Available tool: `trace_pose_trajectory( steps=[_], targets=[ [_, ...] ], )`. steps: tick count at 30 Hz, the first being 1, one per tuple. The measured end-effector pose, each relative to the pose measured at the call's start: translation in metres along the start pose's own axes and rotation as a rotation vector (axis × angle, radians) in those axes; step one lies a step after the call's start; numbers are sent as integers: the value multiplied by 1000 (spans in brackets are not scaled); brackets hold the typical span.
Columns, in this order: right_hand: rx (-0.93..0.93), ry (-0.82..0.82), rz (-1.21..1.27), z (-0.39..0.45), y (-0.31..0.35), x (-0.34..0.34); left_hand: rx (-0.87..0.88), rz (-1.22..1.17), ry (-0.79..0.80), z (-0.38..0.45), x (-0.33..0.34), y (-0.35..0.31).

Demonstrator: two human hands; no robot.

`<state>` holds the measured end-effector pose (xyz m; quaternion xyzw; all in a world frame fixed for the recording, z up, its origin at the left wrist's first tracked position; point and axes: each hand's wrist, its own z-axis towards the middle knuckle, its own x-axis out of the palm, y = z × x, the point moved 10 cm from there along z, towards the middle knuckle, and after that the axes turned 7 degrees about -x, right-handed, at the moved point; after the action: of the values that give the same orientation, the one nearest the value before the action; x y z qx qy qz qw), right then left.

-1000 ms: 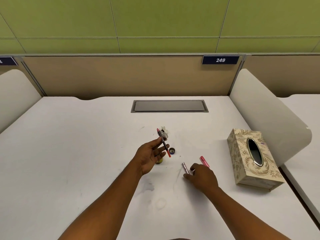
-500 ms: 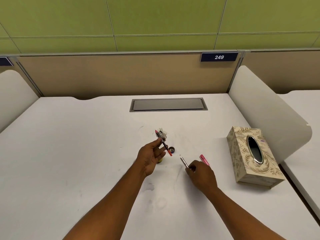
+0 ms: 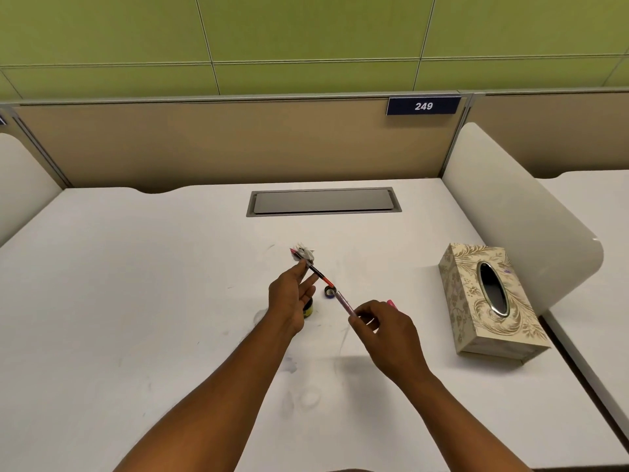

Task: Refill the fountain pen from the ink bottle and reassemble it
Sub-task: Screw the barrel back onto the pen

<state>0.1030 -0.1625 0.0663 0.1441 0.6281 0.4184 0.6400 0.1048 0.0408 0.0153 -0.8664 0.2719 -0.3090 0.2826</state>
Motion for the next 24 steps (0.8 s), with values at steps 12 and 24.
trace_pose_trajectory(
  steps=[12, 24],
  targets=[
    [14, -2, -46, 9, 3, 0, 3, 11, 17, 6, 1, 3],
    [26, -40, 18, 17, 5, -3, 16, 109, 130, 10, 12, 13]
  ],
)
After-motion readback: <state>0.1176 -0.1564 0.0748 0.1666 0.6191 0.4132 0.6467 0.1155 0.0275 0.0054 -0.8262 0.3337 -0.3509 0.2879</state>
